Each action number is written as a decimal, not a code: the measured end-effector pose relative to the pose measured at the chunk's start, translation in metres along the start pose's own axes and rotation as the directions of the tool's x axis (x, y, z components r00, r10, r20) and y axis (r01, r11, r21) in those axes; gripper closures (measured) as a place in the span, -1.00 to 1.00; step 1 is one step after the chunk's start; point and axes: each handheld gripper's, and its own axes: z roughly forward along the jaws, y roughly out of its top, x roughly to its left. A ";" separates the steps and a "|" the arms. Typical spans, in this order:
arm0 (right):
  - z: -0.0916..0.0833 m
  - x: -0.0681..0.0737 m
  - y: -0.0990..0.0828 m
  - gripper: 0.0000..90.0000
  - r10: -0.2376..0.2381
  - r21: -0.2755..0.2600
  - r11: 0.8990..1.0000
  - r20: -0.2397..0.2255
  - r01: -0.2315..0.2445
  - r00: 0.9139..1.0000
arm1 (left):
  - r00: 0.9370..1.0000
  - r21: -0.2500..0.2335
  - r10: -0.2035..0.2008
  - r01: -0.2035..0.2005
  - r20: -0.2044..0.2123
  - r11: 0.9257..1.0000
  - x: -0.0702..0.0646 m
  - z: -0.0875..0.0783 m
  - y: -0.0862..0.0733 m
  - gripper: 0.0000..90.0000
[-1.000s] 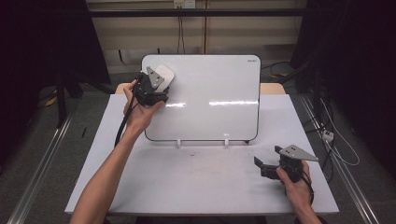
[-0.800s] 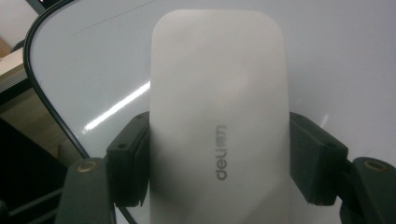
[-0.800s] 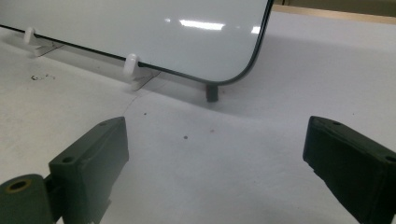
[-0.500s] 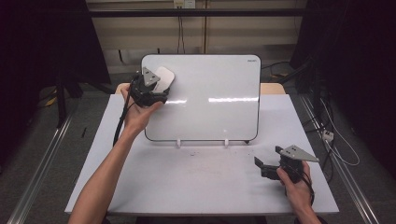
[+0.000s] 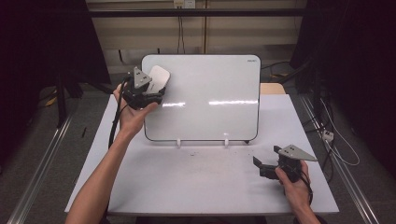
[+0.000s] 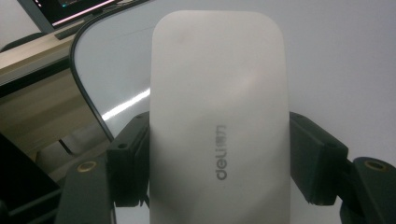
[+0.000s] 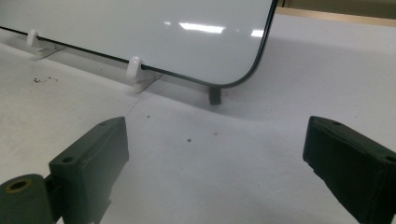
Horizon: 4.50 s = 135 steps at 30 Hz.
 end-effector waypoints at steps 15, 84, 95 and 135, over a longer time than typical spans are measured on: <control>-0.004 0.000 -0.001 -0.85 -0.004 -0.006 1.000 -0.001 0.004 1.000 | 1.000 -0.028 -0.004 0.003 -0.019 1.000 -0.010 -0.018 -0.017 -0.31; 0.005 0.001 0.001 -0.85 -0.010 0.007 1.000 -0.021 0.010 1.000 | 0.990 0.084 0.136 -0.139 0.041 0.987 -0.055 -0.022 -0.072 -0.31; 0.002 0.000 0.000 -0.85 -0.007 0.004 1.000 -0.019 0.007 1.000 | 0.985 0.091 0.169 -0.172 0.035 0.981 -0.061 -0.016 -0.073 -0.31; 0.001 0.001 0.001 -0.85 -0.011 0.000 1.000 -0.013 0.011 1.000 | 0.997 0.105 0.060 -0.064 0.047 0.992 -0.053 -0.011 -0.079 -0.80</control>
